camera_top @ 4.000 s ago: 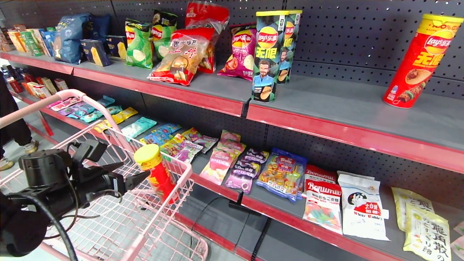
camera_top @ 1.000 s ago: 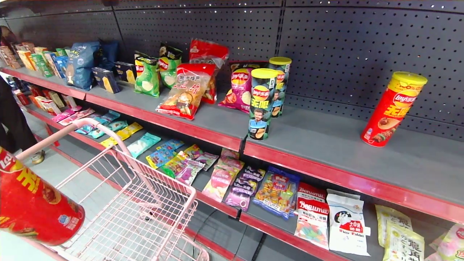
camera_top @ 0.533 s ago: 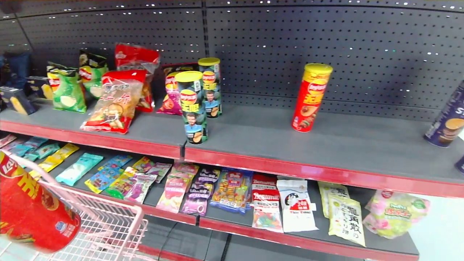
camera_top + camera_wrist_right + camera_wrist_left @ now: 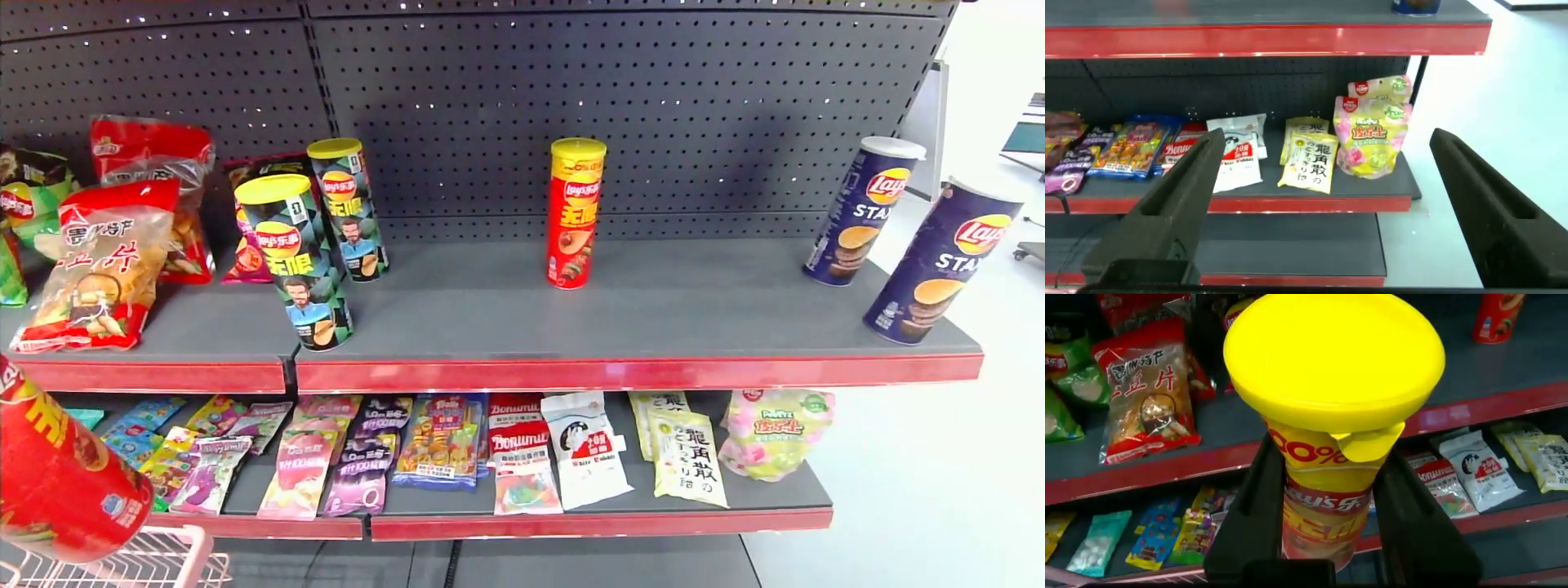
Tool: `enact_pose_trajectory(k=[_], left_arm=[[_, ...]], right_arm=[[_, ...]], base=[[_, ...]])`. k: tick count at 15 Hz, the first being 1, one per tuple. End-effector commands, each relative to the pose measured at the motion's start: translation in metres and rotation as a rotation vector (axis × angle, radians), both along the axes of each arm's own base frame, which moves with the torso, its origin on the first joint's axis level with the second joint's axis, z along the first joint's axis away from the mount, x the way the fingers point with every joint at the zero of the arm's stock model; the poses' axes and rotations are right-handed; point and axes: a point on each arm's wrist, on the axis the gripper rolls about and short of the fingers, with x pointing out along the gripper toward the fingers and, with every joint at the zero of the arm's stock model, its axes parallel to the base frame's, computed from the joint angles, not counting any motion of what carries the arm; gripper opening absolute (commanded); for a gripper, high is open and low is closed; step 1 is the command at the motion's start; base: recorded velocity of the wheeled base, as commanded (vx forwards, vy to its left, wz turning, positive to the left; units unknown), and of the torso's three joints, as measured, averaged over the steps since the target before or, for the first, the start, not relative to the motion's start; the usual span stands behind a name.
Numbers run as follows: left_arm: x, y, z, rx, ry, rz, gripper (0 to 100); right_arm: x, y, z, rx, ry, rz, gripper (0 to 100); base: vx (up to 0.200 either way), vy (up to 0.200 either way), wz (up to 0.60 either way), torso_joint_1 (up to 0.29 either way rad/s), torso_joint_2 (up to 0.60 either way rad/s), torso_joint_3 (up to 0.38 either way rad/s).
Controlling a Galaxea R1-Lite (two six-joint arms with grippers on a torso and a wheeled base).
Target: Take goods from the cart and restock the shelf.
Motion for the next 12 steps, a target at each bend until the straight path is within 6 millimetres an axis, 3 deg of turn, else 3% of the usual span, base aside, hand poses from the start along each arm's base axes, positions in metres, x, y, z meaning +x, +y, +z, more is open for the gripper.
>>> enact_pose_trajectory(k=[1, 5, 10, 12], left_arm=[[-0.001, 0.0, 0.0, 0.001, -0.006, 0.0, 0], [-0.006, -0.001, 0.0, 0.012, -0.03, 0.0, 0], [-0.042, -0.005, -0.01, 0.019, -0.067, -0.099, 0], [-0.056, -0.006, -0.012, -0.059, -0.026, -0.144, 0]], right_arm=[[0.0, 0.0, 0.0, -0.002, 0.0, 0.001, 100], [0.0, 0.0, 0.0, 0.002, 0.0, 0.003, 100], [0.0, 0.0, 0.0, -0.006, 0.0, 0.006, 100], [0.0, 0.0, 0.0, -0.002, -0.001, 0.007, 100]], base=[[0.2, 0.0, 0.0, 0.007, 0.01, 0.002], [0.2, 0.0, 0.0, 0.004, 0.0, 0.002], [0.0, 0.0, 0.0, 0.0, 0.0, 0.0], [0.0, 0.0, 0.0, 0.0, 0.0, 0.0]])
